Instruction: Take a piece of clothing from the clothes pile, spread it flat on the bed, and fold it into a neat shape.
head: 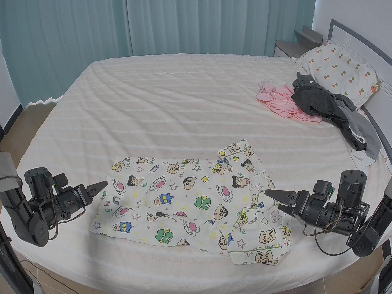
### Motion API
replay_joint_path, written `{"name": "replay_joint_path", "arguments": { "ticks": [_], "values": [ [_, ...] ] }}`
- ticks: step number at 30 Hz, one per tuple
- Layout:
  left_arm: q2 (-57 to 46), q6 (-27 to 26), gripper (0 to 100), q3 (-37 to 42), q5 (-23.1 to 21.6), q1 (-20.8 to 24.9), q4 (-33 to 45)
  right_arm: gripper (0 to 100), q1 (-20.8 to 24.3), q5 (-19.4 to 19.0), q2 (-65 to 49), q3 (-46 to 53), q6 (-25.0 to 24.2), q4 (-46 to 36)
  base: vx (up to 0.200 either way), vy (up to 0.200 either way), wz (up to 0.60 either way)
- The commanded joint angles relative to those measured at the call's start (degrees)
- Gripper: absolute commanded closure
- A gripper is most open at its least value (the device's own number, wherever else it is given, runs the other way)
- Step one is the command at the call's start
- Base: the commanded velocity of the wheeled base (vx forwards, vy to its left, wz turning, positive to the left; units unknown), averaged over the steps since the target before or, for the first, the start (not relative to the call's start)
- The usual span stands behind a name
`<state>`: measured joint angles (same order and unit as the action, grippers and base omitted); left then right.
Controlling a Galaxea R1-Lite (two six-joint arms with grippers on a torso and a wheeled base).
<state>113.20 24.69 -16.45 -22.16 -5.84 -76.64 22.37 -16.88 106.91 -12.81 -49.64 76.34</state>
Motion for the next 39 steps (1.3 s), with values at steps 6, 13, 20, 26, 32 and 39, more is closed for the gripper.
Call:
{"name": "replay_joint_path", "arguments": {
  "ticks": [6, 13, 20, 26, 32, 39],
  "values": [
    [-0.1, -26.4, 0, -33.7, -14.7, -4.7, 62.8, 0, 1.6, -0.2, 0.8, 0.9, 0.2, 0.4, 0.000, 0.000, 0.00],
    [4.8, -38.9, 0, -41.9, -16.4, -6.1, 79.9, 0, 2.1, -0.1, 1.5, 1.0, 0.2, 0.4, 0.000, 0.000, 0.00],
    [8.4, -43.1, 0, -44.3, -16.1, -6.0, 82.0, 0, 2.2, -0.2, 1.5, 1.0, 0.2, 0.4, 0.000, 0.000, 0.00],
    [10.5, -43.6, 0, -44.8, -16.0, -5.7, 81.6, 0, 2.2, -0.3, 1.5, 0.9, 0.0, 0.4, 0.000, 0.000, 0.00],
    [11.9, -44.1, 0, -45.8, -15.9, -5.1, 81.2, 0, 2.3, -0.3, 1.5, 1.0, 0.0, 0.4, 0.000, 0.000, 0.00],
    [13.6, -44.2, 0, -45.7, -15.9, -4.6, 81.2, 0, 2.3, -0.3, 1.5, 1.0, 0.0, 0.4, 0.000, 0.000, 0.00]
  ]
}}
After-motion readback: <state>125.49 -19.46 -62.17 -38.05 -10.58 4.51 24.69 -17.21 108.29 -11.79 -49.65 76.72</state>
